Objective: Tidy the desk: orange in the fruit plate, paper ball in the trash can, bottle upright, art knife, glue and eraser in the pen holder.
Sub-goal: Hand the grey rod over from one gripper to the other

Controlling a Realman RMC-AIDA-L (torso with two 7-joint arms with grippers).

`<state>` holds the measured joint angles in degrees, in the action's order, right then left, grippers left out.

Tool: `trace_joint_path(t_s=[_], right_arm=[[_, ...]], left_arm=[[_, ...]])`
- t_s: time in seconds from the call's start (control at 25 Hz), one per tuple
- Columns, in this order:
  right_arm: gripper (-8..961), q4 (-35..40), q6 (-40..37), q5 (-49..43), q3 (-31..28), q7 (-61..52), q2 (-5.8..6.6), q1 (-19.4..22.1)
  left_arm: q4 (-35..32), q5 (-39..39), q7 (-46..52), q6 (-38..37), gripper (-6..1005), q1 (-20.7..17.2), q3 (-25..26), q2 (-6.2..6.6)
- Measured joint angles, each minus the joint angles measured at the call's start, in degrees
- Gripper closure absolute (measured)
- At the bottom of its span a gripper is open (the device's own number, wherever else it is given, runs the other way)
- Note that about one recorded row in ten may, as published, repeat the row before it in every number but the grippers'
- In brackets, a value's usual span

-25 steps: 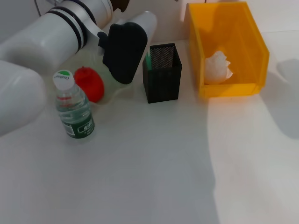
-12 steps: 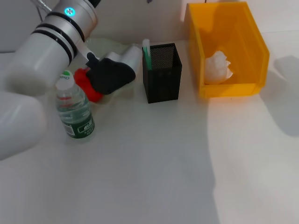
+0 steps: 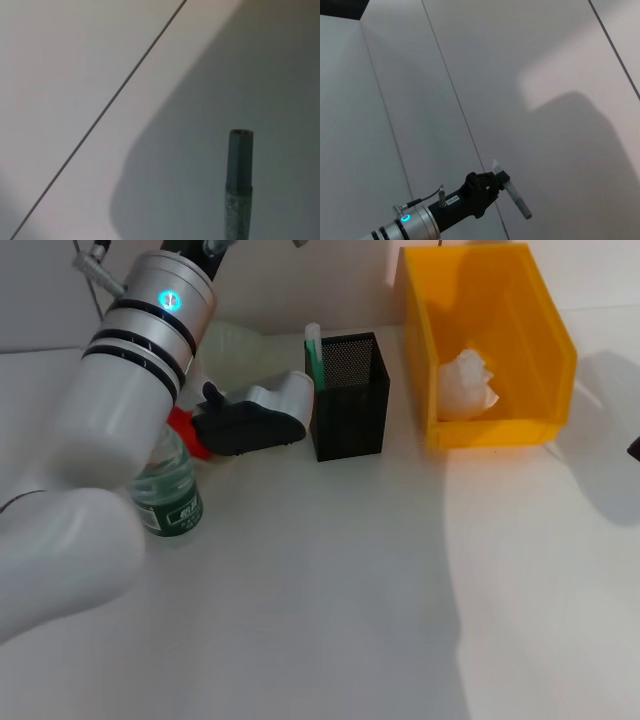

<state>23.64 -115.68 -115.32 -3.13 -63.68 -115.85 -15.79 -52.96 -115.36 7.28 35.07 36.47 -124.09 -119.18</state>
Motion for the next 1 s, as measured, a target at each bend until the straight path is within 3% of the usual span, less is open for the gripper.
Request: trace_joint_path(t_s=[0.2,0.28,0.4,0.48,1.0], right_arm=[[329,0.0,0.17,0.0,0.87,0.06,-0.08,-0.59],[329,0.0,0.22,0.0,1.32,0.06,-0.17,-1.19],[329,0.0,0.13,0.0,1.84,0.05,-0.29,-1.98],[330,0.0,0.27,0.0,2.3,0.09,-0.49,-2.39],[331,-1.09,2.04,0.0,3.91,0.15,-0.96,-4.98]], left_arm=[[-0.4,5.59,-7.51,3.31,860,-0.04,-2.44,0.0],[0.97,11.42,-15.83,6.17,860,-0.13,-6.06,0.0],[1.22,12.22,-17.0,6.53,860,-0.17,-6.59,0.0],[2.82,16.42,-21.87,9.2,859,-0.39,-10.05,0.0],[0.82,16.71,-25.8,13.16,859,0.16,-13.24,0.01]])
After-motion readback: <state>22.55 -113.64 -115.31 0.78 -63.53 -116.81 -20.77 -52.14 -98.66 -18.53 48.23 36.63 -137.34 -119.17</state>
